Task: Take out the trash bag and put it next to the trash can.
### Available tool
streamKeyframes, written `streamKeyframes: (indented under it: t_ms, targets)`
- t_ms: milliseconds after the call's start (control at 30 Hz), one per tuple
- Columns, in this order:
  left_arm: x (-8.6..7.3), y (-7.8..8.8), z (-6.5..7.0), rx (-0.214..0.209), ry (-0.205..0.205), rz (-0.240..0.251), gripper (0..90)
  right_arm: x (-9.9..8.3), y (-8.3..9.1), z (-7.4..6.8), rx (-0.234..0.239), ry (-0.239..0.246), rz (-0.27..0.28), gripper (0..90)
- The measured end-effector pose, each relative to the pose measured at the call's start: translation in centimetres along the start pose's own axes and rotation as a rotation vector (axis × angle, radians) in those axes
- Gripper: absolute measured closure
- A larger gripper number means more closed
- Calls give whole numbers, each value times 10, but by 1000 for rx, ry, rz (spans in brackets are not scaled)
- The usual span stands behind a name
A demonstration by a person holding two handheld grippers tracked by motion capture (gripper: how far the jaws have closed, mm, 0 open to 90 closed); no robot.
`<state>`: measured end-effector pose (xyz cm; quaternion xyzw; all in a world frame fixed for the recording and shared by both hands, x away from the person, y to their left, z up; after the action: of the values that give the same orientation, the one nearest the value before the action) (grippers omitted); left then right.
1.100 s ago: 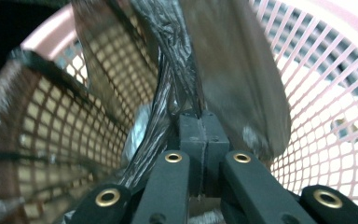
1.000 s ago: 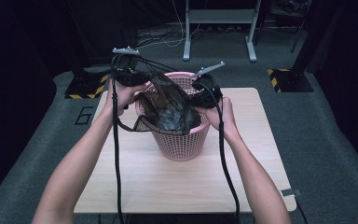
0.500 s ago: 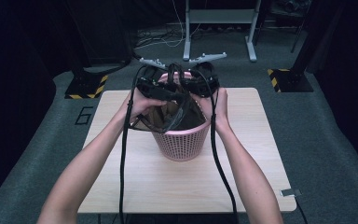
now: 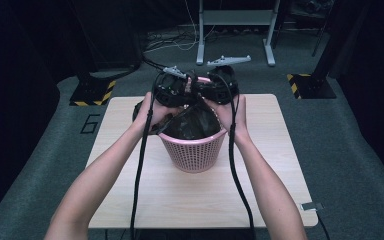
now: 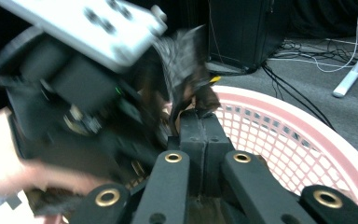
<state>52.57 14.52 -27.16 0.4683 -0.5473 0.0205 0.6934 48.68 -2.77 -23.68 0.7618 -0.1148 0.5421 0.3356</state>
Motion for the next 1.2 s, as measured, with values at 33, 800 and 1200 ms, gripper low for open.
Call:
streamKeyframes:
  t_ms: [33,800,1200]
  targets:
    - [0,2,-2,-2,0,5,899,-2,2,4,5,-2,-7,846]
    - [15,54,-8,-131,-8,150,844,-20,-19,19,27,25,-170,900]
    - [8,26,-2,-110,-22,25,275,-3,1,16,92,-73,35,900]
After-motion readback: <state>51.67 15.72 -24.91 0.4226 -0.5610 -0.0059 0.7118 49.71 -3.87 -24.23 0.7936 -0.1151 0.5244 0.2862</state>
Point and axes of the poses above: each handheld gripper's, and its own axes: y roughly backward along the jaws, x roughly out of its top, z roughly to its right, the point moved 1 cm from there along -y, roughly forward along the jaws, and after that the axes turned 8 degrees about x, right-handed, at the moved point
